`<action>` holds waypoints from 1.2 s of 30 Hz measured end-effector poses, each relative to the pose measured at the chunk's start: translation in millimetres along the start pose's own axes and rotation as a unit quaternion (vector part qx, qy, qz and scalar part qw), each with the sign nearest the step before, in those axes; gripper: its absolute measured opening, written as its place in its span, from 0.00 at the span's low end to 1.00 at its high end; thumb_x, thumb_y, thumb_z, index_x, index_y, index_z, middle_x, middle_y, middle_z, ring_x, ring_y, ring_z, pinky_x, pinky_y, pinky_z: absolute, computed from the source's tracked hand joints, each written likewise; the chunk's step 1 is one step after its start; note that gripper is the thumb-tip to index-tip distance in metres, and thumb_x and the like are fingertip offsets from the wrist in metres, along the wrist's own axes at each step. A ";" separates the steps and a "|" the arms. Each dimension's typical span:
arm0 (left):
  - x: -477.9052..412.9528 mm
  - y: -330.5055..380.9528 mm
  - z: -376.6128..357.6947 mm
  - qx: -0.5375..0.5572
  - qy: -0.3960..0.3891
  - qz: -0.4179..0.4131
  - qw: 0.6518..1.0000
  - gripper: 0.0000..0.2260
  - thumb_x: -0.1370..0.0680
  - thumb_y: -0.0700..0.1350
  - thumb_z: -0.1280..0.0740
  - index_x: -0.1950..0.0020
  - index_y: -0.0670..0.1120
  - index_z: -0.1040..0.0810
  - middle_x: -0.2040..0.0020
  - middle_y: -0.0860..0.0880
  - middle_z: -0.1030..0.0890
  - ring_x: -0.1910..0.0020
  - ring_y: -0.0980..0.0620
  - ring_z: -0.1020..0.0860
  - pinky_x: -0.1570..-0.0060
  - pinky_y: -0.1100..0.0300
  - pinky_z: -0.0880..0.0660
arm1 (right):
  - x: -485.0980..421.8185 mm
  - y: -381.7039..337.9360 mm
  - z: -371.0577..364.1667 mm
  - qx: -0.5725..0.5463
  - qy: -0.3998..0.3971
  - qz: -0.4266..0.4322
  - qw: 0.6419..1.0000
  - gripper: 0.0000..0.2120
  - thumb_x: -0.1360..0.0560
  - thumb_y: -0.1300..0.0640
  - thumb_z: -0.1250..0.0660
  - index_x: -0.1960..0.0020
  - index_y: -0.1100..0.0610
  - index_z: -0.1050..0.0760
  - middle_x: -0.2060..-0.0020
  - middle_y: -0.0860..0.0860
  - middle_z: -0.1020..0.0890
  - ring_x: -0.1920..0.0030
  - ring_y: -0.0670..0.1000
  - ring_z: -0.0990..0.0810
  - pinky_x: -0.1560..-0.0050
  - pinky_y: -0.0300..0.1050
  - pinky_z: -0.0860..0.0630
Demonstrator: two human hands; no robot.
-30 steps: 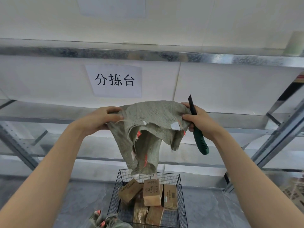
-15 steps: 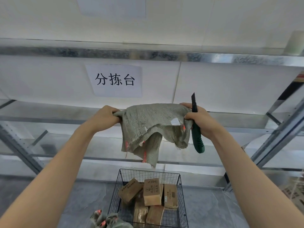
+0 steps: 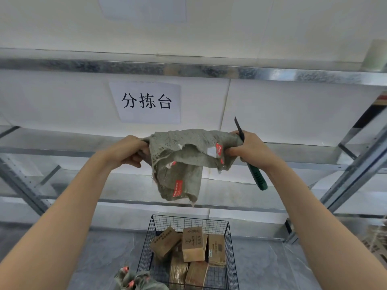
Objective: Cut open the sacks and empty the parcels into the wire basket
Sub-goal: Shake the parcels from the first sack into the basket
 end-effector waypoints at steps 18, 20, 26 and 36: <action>1.6 20.8 -30.2 -0.154 -0.082 -0.096 0.980 0.31 0.35 0.73 0.35 0.42 0.53 0.26 0.51 0.52 0.19 0.55 0.52 0.20 0.56 0.62 0.24 | -1.8 11.5 14.5 -0.051 0.118 -0.015 0.992 0.09 0.30 0.67 0.33 0.51 0.60 0.22 0.65 0.51 0.20 0.67 0.47 0.26 0.68 0.40 0.29; 2.0 14.6 -43.6 -0.171 -0.126 -0.086 0.973 0.33 0.37 0.70 0.31 0.38 0.54 0.28 0.47 0.51 0.18 0.52 0.53 0.18 0.57 0.63 0.22 | -2.3 15.1 17.4 -0.053 0.130 -0.031 0.990 0.04 0.29 0.66 0.34 0.55 0.61 0.25 0.67 0.51 0.22 0.67 0.48 0.26 0.69 0.39 0.29; -12.4 0.0 -45.5 -0.176 -0.049 -0.070 0.981 0.29 0.32 0.52 0.24 0.34 0.51 0.30 0.45 0.53 0.21 0.50 0.53 0.20 0.54 0.57 0.20 | -2.1 28.6 15.5 -0.114 0.146 -0.085 0.979 0.04 0.28 0.66 0.35 0.59 0.58 0.27 0.70 0.52 0.27 0.71 0.49 0.30 0.70 0.40 0.31; -18.0 -3.1 5.9 0.025 0.084 -0.096 0.991 0.27 0.30 0.43 0.24 0.34 0.53 0.30 0.49 0.48 0.21 0.52 0.52 0.21 0.61 0.62 0.27 | -11.3 47.6 -0.4 -0.283 0.107 -0.137 0.943 0.06 0.28 0.64 0.30 0.57 0.58 0.28 0.71 0.51 0.30 0.76 0.46 0.34 0.75 0.39 0.34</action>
Point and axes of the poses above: each hand's wrist, its own x-axis away from the middle knuckle, its own z-axis out of the back of the hand, y = z × x, the point moved 9 cm from there along -x, towards the middle knuckle
